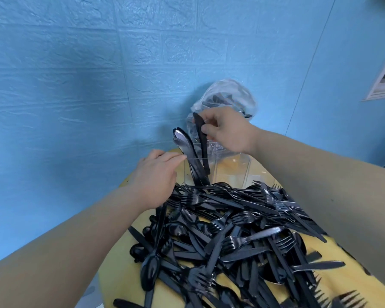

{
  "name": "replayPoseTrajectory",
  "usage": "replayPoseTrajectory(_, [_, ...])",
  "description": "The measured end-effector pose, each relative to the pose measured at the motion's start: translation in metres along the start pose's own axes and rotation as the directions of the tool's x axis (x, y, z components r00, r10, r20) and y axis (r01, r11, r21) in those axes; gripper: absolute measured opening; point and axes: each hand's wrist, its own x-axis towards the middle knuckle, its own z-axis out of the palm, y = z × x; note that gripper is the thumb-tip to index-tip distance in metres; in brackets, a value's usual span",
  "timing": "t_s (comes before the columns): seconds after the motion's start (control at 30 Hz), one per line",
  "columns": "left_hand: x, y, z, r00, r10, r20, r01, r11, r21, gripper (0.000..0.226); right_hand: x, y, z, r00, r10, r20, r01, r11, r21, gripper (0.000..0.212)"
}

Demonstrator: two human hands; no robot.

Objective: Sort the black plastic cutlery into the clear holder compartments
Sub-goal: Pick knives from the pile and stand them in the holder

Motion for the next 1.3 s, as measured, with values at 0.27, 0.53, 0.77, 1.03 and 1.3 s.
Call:
replayPoseTrajectory(0.27, [-0.002,-0.007,0.008,0.999,0.034,0.004,-0.034,0.999,-0.017,0.057,0.007,0.018,0.048,0.994,0.082,0.071,-0.083,0.996,0.013,0.009])
replayPoseTrajectory(0.53, [-0.002,-0.008,0.009,0.999,0.047,0.004,-0.046,0.998,-0.033,0.058,0.004,0.014,0.055,0.993,0.082,-0.090,-0.078,0.996,0.046,0.015])
replayPoseTrajectory(0.77, [-0.006,-0.005,0.009,0.999,0.030,-0.010,-0.031,0.999,-0.043,0.058,-0.003,0.015,0.052,0.991,0.092,-0.099,-0.099,0.993,-0.069,0.008])
replayPoseTrajectory(1.03, [-0.036,0.010,-0.002,1.000,0.030,-0.004,-0.030,0.993,-0.114,0.053,-0.042,0.004,0.039,0.986,0.109,-0.127,-0.112,0.993,-0.019,0.007])
replayPoseTrajectory(1.3, [-0.111,0.040,-0.009,0.999,0.001,0.040,0.005,0.986,-0.168,0.049,-0.126,-0.019,0.035,0.992,0.097,-0.078,-0.098,0.995,-0.010,0.006])
